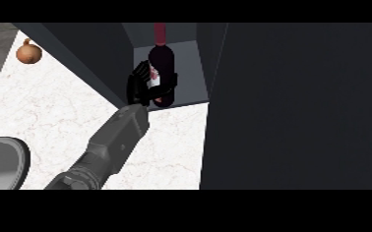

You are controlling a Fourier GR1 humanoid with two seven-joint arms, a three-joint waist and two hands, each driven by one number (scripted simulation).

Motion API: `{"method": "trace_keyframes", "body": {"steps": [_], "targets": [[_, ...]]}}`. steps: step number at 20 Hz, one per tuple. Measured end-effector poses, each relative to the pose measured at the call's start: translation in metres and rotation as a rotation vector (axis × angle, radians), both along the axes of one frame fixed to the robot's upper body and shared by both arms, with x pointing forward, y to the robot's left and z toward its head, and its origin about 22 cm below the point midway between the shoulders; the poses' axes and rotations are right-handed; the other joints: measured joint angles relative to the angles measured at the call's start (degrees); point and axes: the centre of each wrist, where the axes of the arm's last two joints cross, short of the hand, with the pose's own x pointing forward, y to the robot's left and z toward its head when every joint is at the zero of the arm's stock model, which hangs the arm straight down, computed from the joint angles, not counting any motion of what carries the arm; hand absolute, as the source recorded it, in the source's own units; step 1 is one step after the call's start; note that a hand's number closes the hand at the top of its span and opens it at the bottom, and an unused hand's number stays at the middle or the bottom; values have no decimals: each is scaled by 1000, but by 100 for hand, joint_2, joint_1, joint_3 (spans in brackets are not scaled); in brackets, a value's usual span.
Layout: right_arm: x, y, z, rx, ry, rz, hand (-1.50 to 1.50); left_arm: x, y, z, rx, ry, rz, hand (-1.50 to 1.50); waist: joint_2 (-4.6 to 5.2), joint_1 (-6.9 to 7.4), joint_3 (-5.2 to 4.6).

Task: Pick up the wine, place it into the cabinet and close the cabinet

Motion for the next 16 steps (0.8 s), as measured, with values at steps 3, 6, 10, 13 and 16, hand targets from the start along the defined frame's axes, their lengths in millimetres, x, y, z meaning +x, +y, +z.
{"method": "trace_keyframes", "body": {"steps": [3,6,10,13,16], "targets": [[1,1,0,6,-2,10,-150,-6,3,-7,6,13,6,150,2,-38,-2],[0,2,0,9,1,14,-150,-10,5,-13,15,23,15,150,-8,-81,-4],[1,2,1,12,-2,21,-150,-12,6,-15,36,18,27,150,3,-122,-5],[3,2,0,13,2,29,-150,-9,3,-11,49,9,30,150,16,-137,-5],[3,2,-3,15,6,39,-150,-5,0,-5,52,6,37,150,27,-171,-4]]}}
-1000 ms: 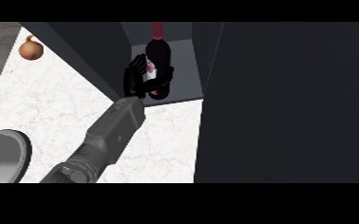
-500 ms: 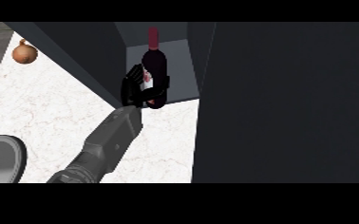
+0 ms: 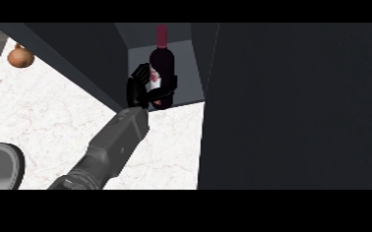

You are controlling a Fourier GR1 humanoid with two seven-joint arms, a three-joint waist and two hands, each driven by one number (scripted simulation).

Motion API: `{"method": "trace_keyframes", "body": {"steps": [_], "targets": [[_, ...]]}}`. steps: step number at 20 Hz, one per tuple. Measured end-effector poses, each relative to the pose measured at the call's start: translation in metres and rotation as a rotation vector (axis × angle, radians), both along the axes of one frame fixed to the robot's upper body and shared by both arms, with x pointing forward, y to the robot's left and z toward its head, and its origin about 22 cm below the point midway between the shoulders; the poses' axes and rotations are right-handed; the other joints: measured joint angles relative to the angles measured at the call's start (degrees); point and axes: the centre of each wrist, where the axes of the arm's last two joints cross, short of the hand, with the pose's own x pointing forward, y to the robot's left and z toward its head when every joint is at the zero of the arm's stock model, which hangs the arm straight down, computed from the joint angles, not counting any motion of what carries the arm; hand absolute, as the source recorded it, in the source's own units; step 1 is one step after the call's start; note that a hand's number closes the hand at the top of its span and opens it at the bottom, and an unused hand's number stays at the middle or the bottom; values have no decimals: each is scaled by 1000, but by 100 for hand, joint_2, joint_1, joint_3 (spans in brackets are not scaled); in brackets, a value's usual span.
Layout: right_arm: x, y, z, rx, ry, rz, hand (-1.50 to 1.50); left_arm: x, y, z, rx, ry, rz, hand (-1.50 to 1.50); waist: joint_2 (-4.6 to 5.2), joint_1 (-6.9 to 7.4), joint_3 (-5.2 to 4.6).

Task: Pick up the wine, place it into the cabinet and close the cabinet

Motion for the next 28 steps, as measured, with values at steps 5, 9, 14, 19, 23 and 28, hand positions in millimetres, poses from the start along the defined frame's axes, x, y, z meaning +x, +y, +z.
{"method": "trace_keyframes", "body": {"steps": [5,9,14,19,23,28], "targets": [[0,-3,-2,0,0,-11,-150,10,-8,15,0,-12,10,150,-8,-11,5],[2,-5,-2,0,0,-14,-150,21,-15,30,0,-23,20,150,0,10,7],[4,-9,-3,6,2,-27,-150,30,-23,46,8,-36,26,150,13,56,12],[3,-11,-6,8,5,-34,-150,39,-30,61,21,-41,29,150,24,99,15],[3,-13,-9,9,11,-43,-150,45,-34,73,9,-18,32,150,30,154,18],[4,-17,-10,6,0,-57,-150,50,-38,82,-10,12,35,150,52,192,21]]}}
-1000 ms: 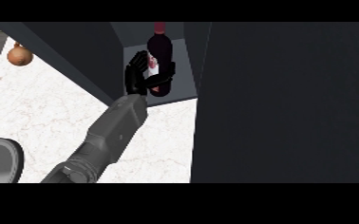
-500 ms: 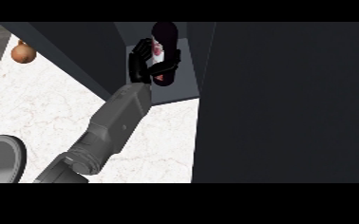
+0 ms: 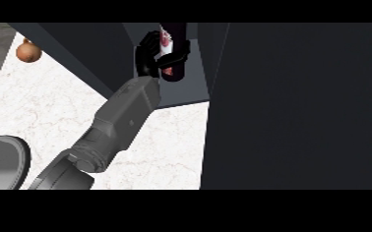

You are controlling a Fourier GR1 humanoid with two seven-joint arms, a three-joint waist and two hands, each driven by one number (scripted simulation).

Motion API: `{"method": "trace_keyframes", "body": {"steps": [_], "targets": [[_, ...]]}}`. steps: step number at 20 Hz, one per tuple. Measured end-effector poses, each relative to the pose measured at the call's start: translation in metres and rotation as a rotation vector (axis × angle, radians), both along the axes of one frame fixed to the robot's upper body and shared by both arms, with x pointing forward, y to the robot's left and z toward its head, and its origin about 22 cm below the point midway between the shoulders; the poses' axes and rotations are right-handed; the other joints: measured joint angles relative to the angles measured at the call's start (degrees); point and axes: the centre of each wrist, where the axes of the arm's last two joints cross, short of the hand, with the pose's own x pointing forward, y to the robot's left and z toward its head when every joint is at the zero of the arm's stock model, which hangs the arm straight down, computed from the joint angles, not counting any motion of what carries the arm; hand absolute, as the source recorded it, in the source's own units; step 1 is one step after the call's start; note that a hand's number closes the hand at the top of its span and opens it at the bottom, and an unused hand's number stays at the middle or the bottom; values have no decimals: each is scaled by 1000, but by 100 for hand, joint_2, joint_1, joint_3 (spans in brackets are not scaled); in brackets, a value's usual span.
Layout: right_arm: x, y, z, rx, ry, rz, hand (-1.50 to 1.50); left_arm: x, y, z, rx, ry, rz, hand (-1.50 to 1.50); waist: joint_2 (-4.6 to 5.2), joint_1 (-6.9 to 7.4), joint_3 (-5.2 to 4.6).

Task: Pick up the wine, place it into the cabinet and close the cabinet

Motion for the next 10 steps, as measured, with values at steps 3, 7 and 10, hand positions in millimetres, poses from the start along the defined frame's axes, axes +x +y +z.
{"method": "trace_keyframes", "body": {"steps": [3,7,10], "targets": [[0,-1,1,-4,-3,-5,-150,2,2,3,-1,10,5,150,6,41,-1],[0,-1,1,-7,-7,-3,-150,6,13,5,98,8,25,150,27,28,2],[0,-1,1,-13,-8,0,-150,7,26,3,229,-1,53,150,49,1,6]]}}
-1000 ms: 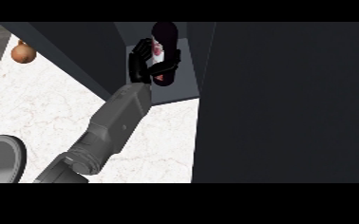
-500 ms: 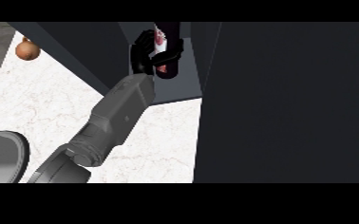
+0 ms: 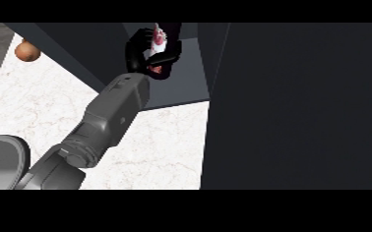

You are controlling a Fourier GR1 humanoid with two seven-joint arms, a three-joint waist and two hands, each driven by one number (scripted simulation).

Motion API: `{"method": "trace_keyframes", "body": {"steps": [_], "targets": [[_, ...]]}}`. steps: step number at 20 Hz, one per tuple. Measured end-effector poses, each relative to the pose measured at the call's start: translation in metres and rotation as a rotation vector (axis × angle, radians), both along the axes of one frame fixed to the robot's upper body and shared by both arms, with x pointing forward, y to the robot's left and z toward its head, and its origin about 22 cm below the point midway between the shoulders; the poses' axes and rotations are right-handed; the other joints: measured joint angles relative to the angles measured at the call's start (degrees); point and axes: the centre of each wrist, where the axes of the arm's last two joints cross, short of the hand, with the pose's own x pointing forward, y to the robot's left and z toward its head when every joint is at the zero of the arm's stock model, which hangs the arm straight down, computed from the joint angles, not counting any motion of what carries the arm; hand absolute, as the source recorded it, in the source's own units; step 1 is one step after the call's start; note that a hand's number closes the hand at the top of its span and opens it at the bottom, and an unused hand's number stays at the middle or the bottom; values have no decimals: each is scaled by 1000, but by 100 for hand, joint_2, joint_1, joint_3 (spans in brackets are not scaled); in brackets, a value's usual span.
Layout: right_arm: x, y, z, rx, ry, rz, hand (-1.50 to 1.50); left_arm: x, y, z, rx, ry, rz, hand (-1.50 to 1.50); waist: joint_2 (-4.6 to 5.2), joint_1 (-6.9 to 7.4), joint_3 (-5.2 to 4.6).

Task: Pick up the wine, place it into the cabinet and close the cabinet

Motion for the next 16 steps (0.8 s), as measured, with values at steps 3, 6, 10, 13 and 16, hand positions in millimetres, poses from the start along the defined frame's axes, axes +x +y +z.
{"method": "trace_keyframes", "body": {"steps": [3,6,10,13,16], "targets": [[0,1,0,-2,-1,5,-150,2,7,1,87,-8,30,150,17,-26,-2],[0,1,0,-2,-5,7,-150,1,16,-1,157,-6,65,150,36,-52,-3],[0,2,1,-4,-10,18,-150,0,22,-4,220,10,105,150,52,-83,-2],[0,3,0,-13,-12,26,-150,0,23,-5,243,11,109,150,67,-101,-2],[0,4,0,-15,-13,31,-150,-1,25,-7,264,21,97,-150,63,-116,-5]]}}
